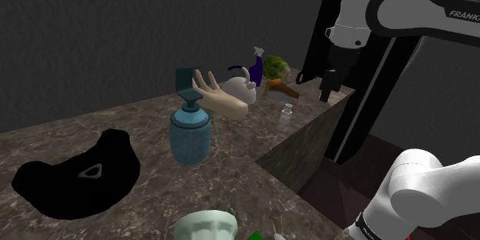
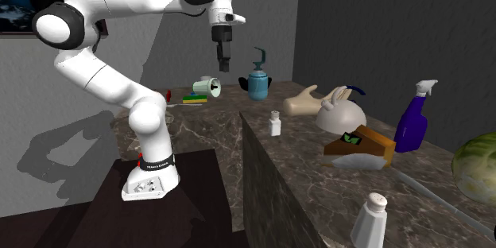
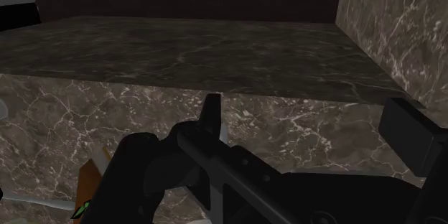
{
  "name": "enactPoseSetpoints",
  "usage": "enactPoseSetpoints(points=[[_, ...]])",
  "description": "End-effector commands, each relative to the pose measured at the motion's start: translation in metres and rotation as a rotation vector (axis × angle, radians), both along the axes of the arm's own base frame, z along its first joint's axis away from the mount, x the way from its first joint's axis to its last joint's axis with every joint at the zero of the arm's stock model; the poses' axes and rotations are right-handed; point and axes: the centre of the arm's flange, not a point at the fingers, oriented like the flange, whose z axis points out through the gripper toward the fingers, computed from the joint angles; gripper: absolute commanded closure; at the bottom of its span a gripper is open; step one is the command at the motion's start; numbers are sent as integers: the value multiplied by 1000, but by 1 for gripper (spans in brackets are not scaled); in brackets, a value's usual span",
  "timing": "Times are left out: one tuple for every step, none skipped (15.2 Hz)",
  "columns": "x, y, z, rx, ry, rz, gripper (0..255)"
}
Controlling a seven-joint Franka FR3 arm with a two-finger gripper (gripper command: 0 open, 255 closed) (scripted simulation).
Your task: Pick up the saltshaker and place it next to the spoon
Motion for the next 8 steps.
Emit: enactPoseSetpoints(points=[[0,0,0,0,0,0,0],[10,-6,-7,1,0,-1,0],[19,-12,-13,2,0,-1,0],[29,-19,-20,3,0,-2,0],[38,-25,-27,4,0,-3,0],[48,-31,-34,5,0,-4,0],[58,-37,-40,6,0,-4,0],[67,-44,-47,6,0,-5,0]])
